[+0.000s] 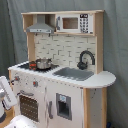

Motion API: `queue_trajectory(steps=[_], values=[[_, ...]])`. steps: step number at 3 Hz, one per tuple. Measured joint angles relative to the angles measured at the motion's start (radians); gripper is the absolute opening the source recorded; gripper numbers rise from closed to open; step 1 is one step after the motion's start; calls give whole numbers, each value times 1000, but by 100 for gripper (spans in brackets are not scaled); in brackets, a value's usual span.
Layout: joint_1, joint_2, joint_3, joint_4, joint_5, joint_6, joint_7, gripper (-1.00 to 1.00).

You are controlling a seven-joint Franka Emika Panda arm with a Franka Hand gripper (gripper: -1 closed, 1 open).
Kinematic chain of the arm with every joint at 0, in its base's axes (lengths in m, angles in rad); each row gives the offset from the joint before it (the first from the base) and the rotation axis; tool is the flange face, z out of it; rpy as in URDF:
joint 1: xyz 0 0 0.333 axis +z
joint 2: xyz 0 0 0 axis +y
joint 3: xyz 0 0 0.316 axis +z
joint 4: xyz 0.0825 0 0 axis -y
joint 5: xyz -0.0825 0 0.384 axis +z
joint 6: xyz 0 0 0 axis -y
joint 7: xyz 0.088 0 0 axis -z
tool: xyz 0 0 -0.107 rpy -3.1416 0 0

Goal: Play with the kitchen

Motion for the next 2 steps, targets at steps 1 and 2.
queue_trajectory(steps=[1, 2], values=[[28, 0, -46, -14, -11, 0, -89, 100], [42, 0, -87, -16, -36, 1, -186, 100]])
